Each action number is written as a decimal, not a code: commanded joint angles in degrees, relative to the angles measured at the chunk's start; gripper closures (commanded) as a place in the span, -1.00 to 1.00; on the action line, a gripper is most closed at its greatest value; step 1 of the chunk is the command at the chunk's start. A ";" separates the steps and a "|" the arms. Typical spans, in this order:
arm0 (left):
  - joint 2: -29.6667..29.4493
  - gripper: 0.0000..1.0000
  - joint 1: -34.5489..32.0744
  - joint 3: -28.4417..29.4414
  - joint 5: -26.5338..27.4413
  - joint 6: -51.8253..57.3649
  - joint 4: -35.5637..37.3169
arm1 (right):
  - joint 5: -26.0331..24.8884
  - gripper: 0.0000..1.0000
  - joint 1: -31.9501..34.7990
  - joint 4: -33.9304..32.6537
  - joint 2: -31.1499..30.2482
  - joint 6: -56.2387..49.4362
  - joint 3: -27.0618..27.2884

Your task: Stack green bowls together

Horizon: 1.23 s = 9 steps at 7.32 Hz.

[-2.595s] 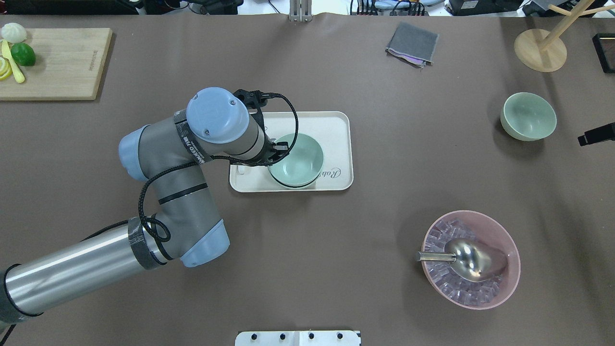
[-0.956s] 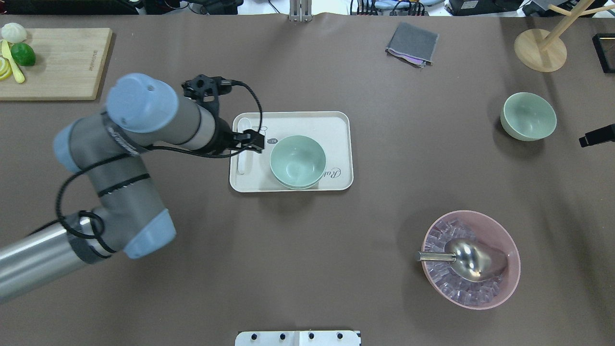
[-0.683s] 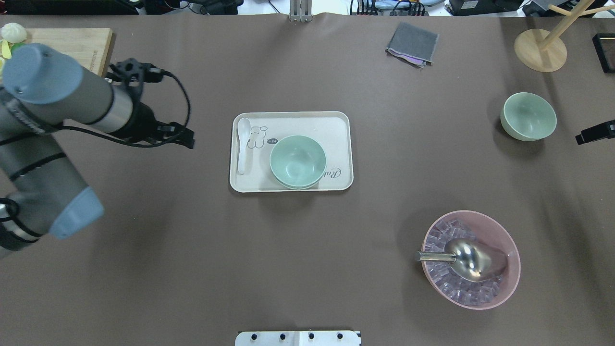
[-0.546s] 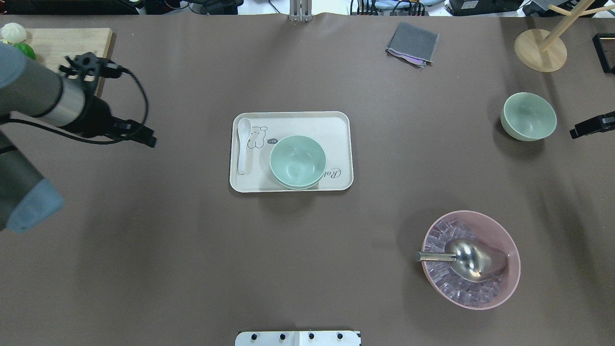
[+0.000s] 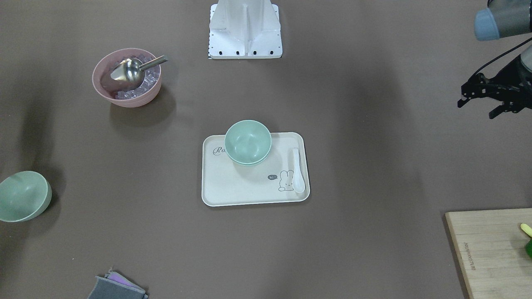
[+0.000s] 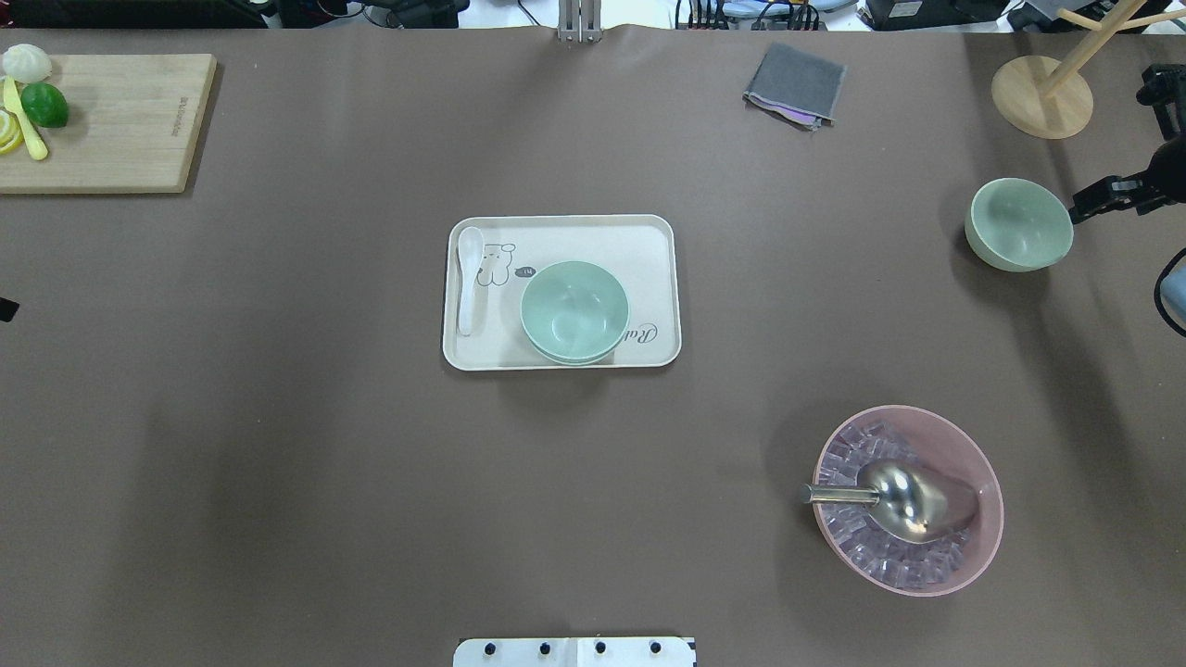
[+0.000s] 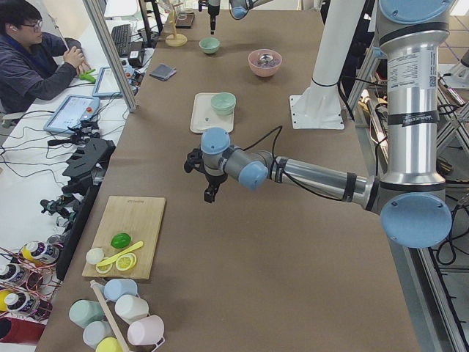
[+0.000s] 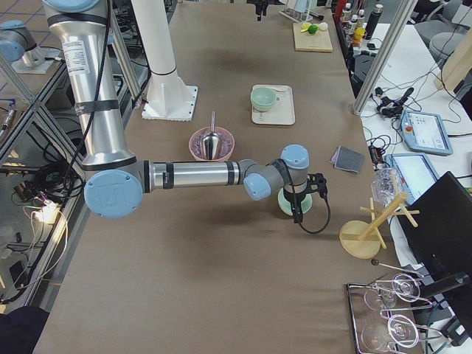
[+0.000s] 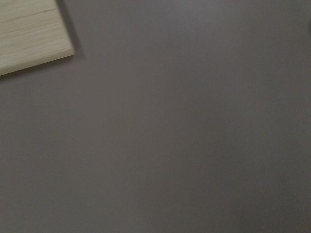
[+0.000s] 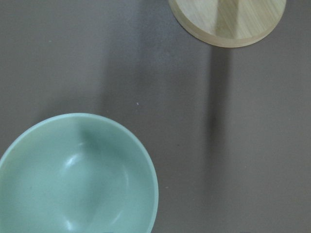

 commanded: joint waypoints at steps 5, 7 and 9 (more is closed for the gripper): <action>2.52 -0.95 -2.54 1.79 0.17 3.15 -0.08 | -0.04 -0.31 -2.02 7.72 0.42 5.78 -4.49; 2.43 -0.95 -2.45 1.79 0.17 3.15 -0.08 | -0.13 -0.26 -3.51 7.72 0.68 7.53 -4.05; 2.35 -0.95 -2.36 2.05 0.08 3.07 -0.17 | -0.22 0.08 -3.69 7.72 0.33 7.72 -4.22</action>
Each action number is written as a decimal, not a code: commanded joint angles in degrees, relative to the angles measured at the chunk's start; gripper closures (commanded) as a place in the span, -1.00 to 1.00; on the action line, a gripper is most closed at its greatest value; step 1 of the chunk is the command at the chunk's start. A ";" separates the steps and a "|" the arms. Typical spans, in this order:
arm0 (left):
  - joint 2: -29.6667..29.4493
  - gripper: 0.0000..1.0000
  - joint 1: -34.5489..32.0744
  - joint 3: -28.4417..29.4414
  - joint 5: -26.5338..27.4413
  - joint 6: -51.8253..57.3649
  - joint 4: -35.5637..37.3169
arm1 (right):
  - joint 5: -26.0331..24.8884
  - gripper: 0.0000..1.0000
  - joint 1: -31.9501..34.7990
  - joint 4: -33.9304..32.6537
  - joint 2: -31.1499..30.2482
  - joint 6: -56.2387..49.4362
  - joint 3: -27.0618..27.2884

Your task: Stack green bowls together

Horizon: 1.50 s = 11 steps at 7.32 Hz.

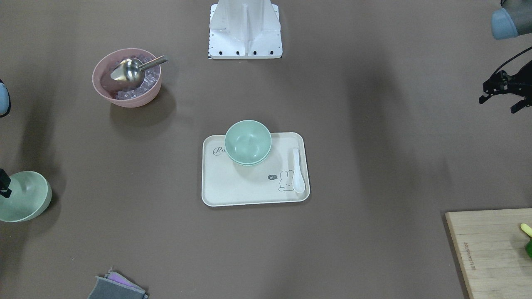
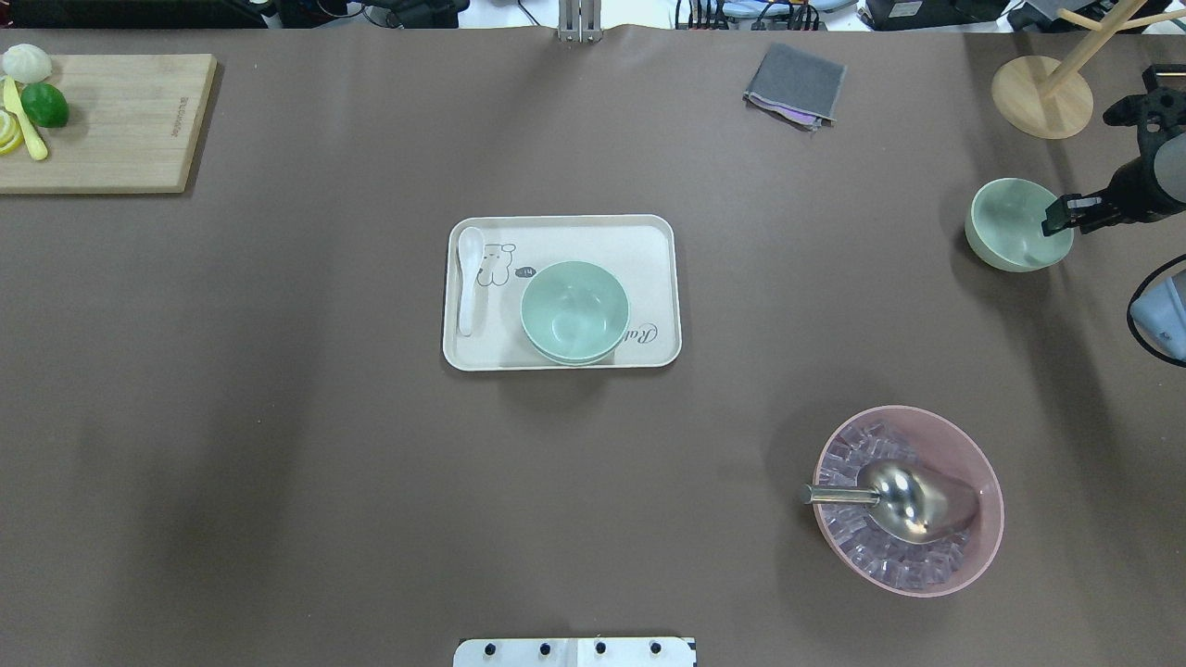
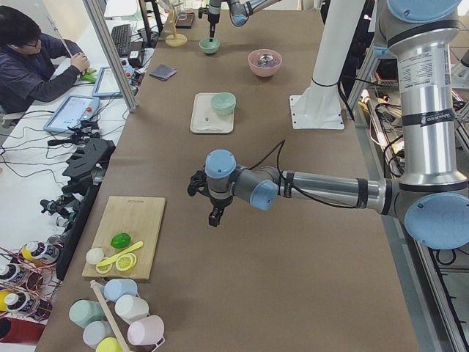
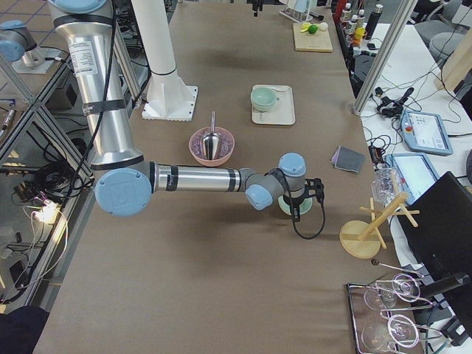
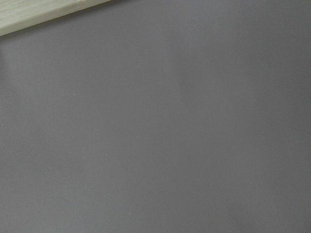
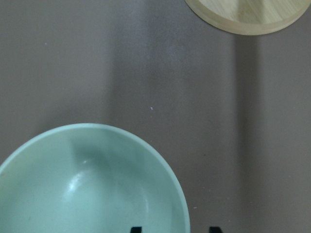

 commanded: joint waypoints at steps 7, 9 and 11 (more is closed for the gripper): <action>-0.34 -0.95 0.16 0.41 -0.33 0.05 -0.16 | 0.54 1.00 -0.20 -0.08 0.52 0.25 2.66; -0.86 -0.96 0.16 3.39 -0.07 0.14 -0.07 | 3.77 1.00 -0.37 -0.79 2.97 0.34 4.79; -0.43 -0.95 0.16 3.58 0.11 0.14 0.02 | 5.37 1.00 -3.25 -0.79 7.45 4.79 6.71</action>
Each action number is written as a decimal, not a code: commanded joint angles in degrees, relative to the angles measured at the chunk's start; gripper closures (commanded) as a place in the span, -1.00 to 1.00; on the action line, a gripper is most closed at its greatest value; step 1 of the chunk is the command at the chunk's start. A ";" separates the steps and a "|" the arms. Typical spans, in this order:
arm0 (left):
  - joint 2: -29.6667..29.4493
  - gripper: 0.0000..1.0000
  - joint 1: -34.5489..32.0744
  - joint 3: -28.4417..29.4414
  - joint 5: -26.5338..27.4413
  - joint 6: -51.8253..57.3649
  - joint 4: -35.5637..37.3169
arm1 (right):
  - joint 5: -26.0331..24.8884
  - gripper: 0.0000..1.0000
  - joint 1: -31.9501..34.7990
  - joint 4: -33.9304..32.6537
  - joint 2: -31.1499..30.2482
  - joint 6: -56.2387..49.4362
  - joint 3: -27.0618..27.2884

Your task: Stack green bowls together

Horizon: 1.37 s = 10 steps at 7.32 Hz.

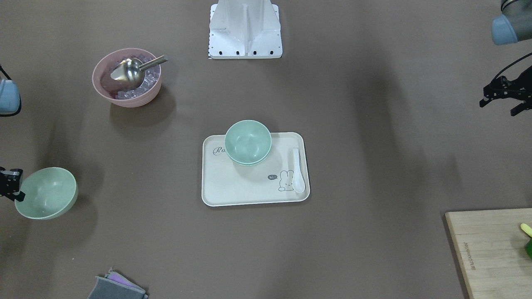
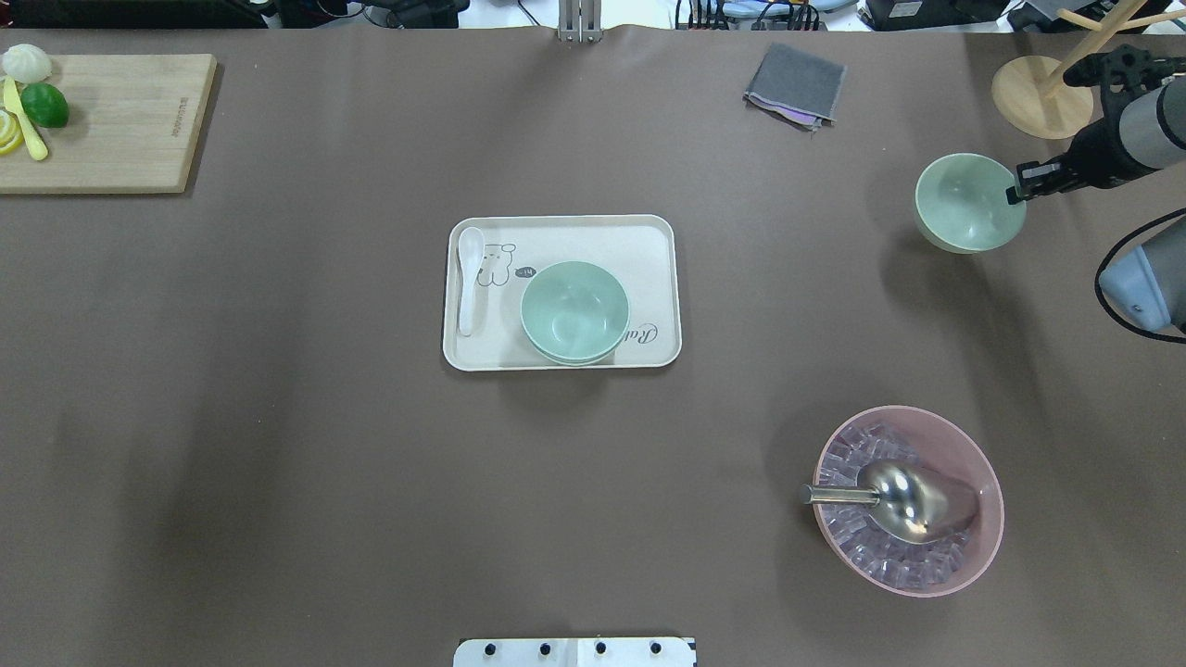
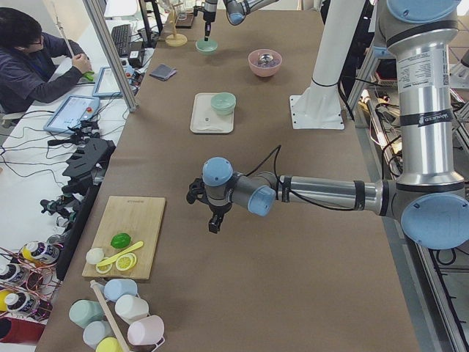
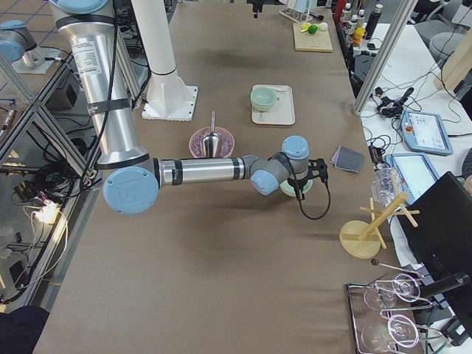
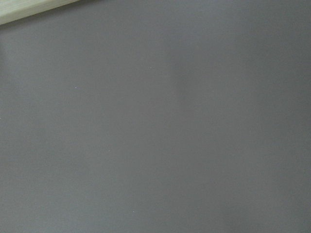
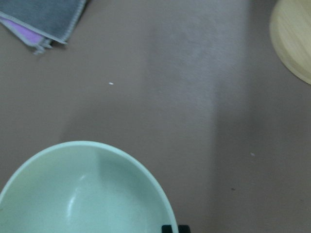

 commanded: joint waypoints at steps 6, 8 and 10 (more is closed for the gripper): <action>1.38 -0.95 -12.94 1.07 -0.07 20.53 13.30 | -5.72 1.00 -18.26 -13.45 10.99 21.67 13.67; -1.88 -0.95 -20.01 1.07 0.28 35.12 25.23 | -6.25 1.00 -20.90 -25.02 15.98 24.25 15.80; -1.79 -0.96 -20.21 1.06 0.28 35.25 25.27 | -10.45 1.00 -25.64 -26.04 20.47 32.76 15.19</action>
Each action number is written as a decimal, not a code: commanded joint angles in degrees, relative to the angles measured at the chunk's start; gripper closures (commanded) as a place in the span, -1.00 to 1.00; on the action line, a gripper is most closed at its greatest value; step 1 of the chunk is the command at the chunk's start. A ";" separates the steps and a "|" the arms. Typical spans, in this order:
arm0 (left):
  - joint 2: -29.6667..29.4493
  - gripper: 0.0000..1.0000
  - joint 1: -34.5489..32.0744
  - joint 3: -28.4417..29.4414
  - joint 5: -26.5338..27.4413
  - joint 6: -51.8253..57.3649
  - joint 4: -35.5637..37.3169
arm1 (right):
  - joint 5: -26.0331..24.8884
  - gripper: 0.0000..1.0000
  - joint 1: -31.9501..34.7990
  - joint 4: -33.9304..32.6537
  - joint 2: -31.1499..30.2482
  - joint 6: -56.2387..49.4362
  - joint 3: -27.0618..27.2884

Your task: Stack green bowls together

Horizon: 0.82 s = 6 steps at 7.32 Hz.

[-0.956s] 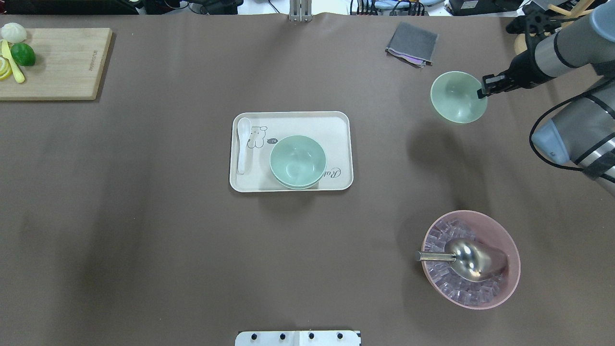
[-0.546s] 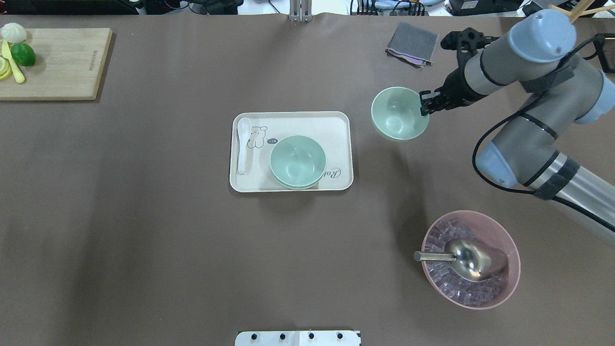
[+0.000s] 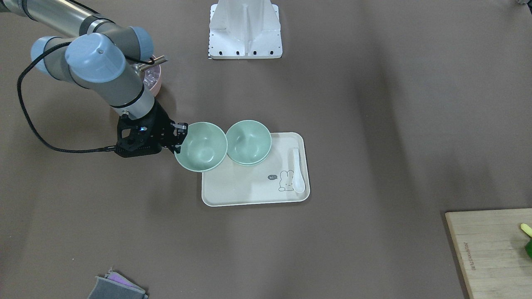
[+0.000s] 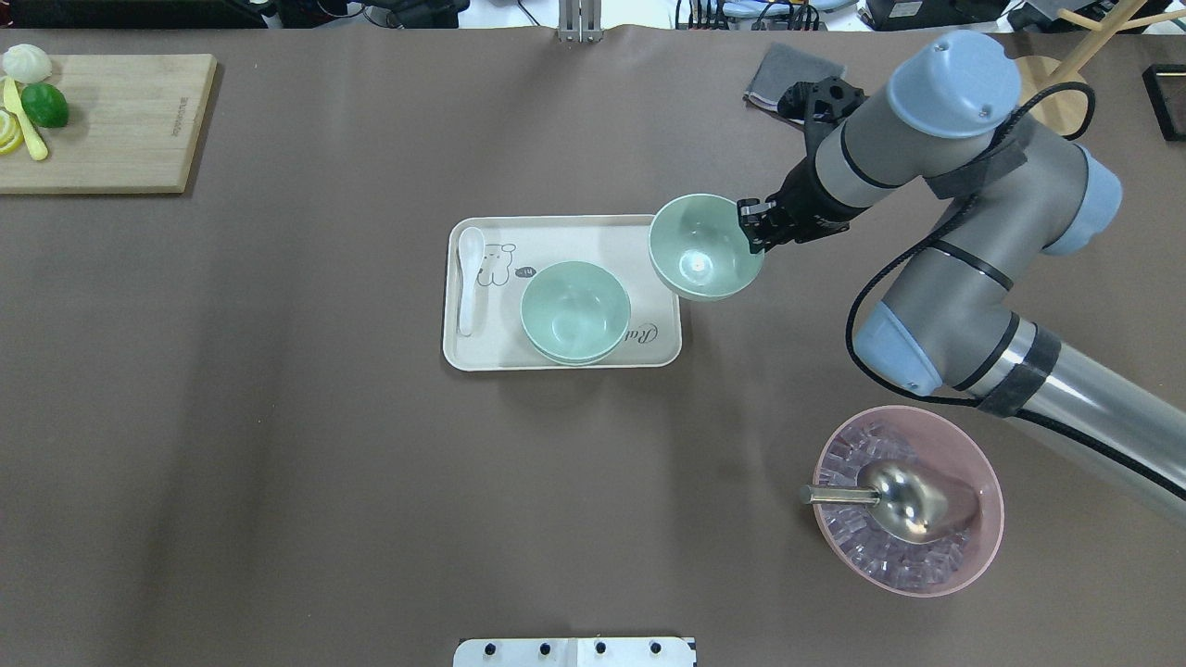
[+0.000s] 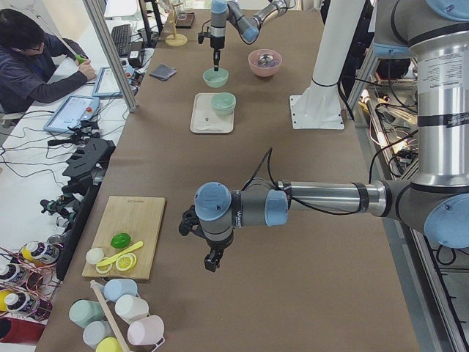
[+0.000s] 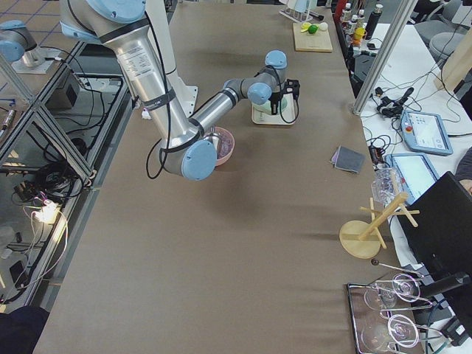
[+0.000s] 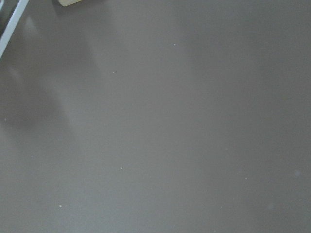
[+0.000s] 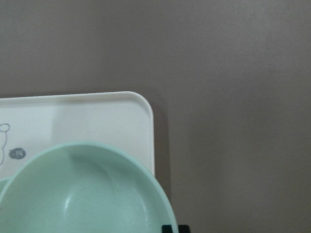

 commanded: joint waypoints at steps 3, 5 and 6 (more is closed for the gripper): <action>0.03 -0.95 -0.70 0.15 0.02 1.14 0.78 | -6.35 1.00 -6.95 -3.52 7.30 9.19 -1.13; 0.38 -0.96 -0.70 0.06 0.02 1.14 0.69 | -7.51 1.00 -7.75 -3.45 8.89 9.90 -3.32; 0.47 -0.95 -0.70 -0.02 -0.07 1.14 0.60 | -8.12 1.00 -7.92 -3.27 9.34 9.99 -4.11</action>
